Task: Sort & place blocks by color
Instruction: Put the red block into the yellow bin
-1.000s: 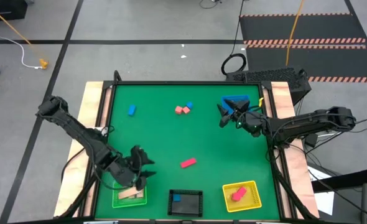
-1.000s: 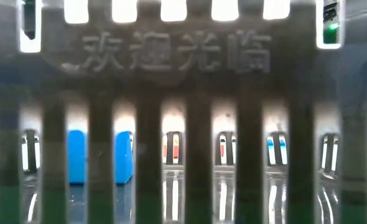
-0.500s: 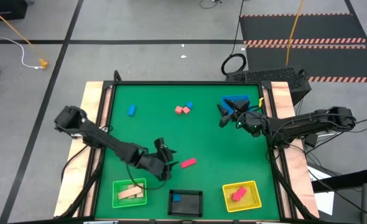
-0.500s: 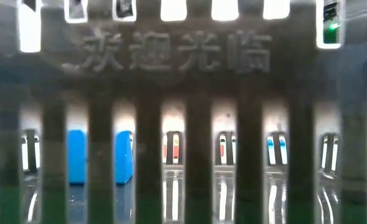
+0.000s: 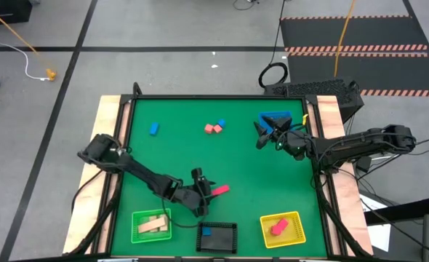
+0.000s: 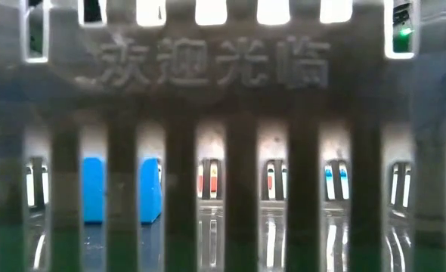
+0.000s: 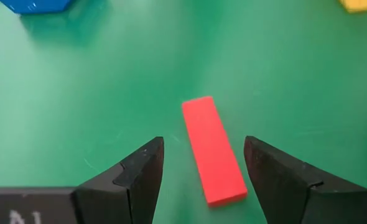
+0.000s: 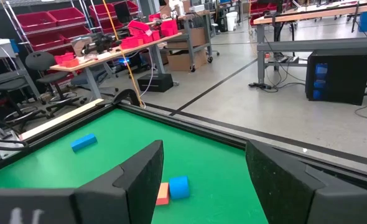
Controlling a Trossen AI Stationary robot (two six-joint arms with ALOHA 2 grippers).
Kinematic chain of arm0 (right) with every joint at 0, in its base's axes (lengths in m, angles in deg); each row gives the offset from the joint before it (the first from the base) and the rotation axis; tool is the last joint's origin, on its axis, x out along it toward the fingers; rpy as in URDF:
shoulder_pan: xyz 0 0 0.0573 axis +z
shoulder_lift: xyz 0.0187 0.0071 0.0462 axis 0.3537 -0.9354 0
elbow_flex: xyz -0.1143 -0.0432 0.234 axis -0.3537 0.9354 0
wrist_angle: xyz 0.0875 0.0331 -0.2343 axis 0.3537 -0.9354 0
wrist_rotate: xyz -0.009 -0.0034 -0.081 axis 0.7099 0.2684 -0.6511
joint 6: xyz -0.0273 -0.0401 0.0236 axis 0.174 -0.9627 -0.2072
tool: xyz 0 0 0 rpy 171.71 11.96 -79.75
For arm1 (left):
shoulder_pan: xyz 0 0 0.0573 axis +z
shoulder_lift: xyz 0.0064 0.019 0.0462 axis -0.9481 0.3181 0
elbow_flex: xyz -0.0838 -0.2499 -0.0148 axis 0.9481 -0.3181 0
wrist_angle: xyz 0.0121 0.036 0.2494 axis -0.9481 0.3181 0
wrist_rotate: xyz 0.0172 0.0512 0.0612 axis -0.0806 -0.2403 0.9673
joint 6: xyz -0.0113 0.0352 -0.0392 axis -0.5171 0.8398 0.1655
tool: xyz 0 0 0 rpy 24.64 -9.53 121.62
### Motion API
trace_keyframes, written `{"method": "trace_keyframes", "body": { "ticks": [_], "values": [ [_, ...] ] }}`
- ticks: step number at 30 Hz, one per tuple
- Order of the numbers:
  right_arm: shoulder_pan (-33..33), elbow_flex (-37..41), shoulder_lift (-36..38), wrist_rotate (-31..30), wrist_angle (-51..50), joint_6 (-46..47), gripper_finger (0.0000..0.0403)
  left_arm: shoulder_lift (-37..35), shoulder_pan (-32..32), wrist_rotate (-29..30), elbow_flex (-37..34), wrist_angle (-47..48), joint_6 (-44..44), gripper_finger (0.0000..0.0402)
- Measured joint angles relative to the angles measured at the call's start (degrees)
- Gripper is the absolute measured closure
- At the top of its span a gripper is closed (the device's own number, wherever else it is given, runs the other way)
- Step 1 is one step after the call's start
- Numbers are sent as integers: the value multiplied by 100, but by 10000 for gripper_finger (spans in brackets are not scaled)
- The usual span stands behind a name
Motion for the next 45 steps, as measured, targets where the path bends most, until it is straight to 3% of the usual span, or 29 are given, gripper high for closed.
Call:
{"method": "trace_keyframes", "body": {
  "ticks": [11, 14, 19, 27, 45],
  "values": [
    [1, 2, 0, -1, 0, 0, 183, 591, 11, -64, 0, -641, 14, 111],
    [0, 2, 0, 0, 2, 1, 183, 640, 19, -154, 0, -655, -65, 108],
    [0, 2, 0, 1, 1, 0, 183, 639, 163, -594, 2, -564, -430, 150],
    [1, 2, 0, -1, 2, 0, 183, 617, 392, -995, 9, -394, -301, 291],
    [-1, 2, 0, -1, 24, 2, 183, -402, 896, -892, -2, -1012, 1078, 291]
  ]
}}
